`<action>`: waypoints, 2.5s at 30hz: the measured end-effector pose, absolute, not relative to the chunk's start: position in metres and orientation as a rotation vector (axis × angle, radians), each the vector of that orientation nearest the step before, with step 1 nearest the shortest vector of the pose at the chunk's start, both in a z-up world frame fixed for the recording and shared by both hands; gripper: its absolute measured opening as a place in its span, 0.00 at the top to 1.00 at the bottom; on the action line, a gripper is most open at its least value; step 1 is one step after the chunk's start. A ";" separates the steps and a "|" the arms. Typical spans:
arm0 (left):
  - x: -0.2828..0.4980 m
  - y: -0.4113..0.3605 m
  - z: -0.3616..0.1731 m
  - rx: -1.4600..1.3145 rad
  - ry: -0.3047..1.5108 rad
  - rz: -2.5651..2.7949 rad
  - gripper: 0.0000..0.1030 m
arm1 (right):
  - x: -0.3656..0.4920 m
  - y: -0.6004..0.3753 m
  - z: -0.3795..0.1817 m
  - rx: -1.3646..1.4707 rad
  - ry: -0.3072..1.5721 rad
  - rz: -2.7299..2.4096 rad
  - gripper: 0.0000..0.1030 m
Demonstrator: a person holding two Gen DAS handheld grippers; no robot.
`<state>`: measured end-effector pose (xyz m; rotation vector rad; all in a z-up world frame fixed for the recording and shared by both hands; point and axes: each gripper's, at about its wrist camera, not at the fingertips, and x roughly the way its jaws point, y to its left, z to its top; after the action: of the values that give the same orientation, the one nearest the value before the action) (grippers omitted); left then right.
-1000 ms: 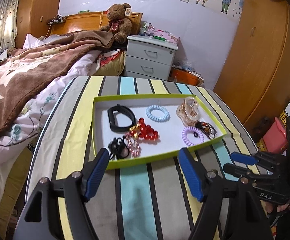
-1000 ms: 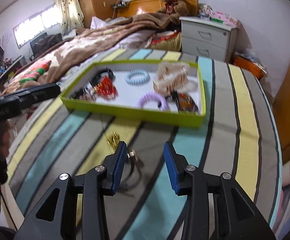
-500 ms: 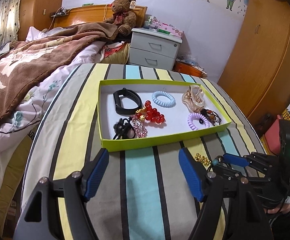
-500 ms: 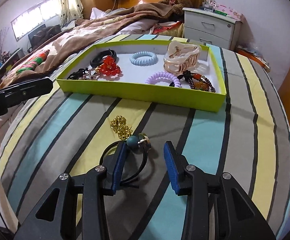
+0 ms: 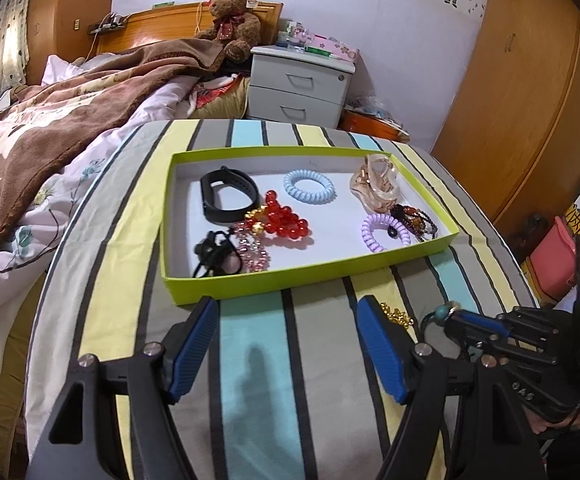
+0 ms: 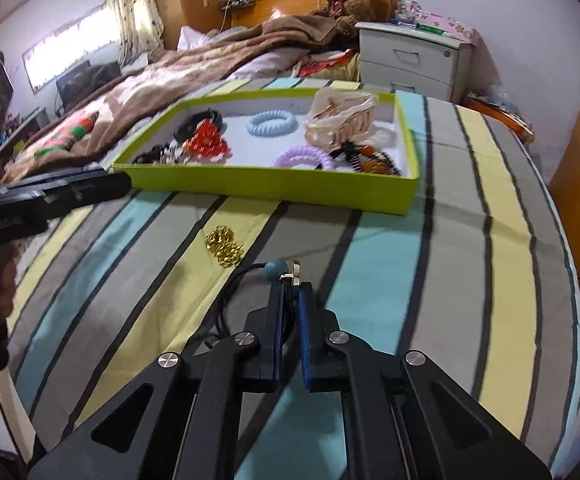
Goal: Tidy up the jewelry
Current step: 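Close the right tool on the black hair tie with teal bead, then close the left tool on the gold bead cluster while the right tool holds the hair tie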
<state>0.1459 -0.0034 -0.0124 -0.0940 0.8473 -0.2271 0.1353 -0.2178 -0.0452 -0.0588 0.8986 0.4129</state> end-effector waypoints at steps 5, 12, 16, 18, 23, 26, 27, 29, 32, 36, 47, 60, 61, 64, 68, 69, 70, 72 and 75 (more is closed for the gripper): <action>0.152 -0.023 -0.018 -0.064 0.865 -0.255 0.28 | 0.130 -0.239 -0.031 -0.024 0.862 0.397 0.94; 0.157 -0.060 -0.029 -0.007 0.889 -0.329 0.28 | 0.125 -0.265 -0.025 0.017 0.840 0.354 0.93; 0.159 -0.077 -0.032 0.032 0.891 -0.345 0.28 | 0.123 -0.272 -0.025 0.030 0.837 0.345 0.94; 0.160 -0.083 -0.035 0.052 0.891 -0.344 0.28 | 0.122 -0.274 -0.026 0.033 0.836 0.341 0.94; 0.158 -0.094 -0.043 0.098 0.895 -0.336 0.31 | 0.121 -0.276 -0.025 0.036 0.827 0.345 0.93; 0.158 -0.097 -0.049 0.114 0.903 -0.336 0.36 | 0.120 -0.276 -0.025 0.037 0.822 0.346 0.94; 0.158 -0.098 -0.049 0.120 0.899 -0.330 0.37 | 0.120 -0.276 -0.025 0.037 0.822 0.347 0.93; 0.159 -0.097 -0.048 0.124 0.897 -0.328 0.43 | 0.119 -0.277 -0.025 0.037 0.821 0.348 0.94; 0.159 -0.097 -0.048 0.130 0.893 -0.327 0.50 | 0.119 -0.277 -0.024 0.037 0.818 0.348 0.94; 0.158 -0.099 -0.048 0.145 0.889 -0.328 0.59 | 0.119 -0.277 -0.024 0.037 0.817 0.352 0.94; 0.160 -0.094 -0.047 0.125 0.888 -0.333 0.91 | 0.119 -0.273 -0.025 0.037 0.824 0.358 0.94; 0.154 -0.077 -0.024 0.086 0.835 -0.326 0.92 | 0.124 -0.261 -0.008 0.022 0.786 0.372 0.94; 0.154 -0.074 -0.020 0.077 0.828 -0.324 0.92 | 0.125 -0.260 -0.004 0.021 0.780 0.374 0.93; 0.154 -0.064 -0.009 0.054 0.805 -0.319 0.92 | 0.128 -0.255 0.003 0.016 0.763 0.384 0.94; 0.156 -0.049 0.004 0.016 0.780 -0.312 0.92 | 0.135 -0.245 0.014 0.003 0.743 0.399 0.94; 0.157 -0.046 0.007 0.010 0.774 -0.309 0.92 | 0.138 -0.242 0.018 0.004 0.736 0.406 0.94; 0.158 -0.041 0.010 0.001 0.769 -0.306 0.92 | 0.141 -0.240 0.021 0.004 0.732 0.411 0.94; 0.161 -0.034 0.013 -0.011 0.764 -0.299 0.92 | 0.149 -0.234 0.027 -0.004 0.724 0.418 0.94; 0.167 -0.023 0.017 -0.030 0.756 -0.289 0.92 | 0.162 -0.224 0.033 -0.009 0.720 0.431 0.94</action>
<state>0.1665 -0.0227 0.0174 -0.0301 0.7561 -0.2888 0.1618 -0.2242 0.0327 -0.0094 0.7199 0.4307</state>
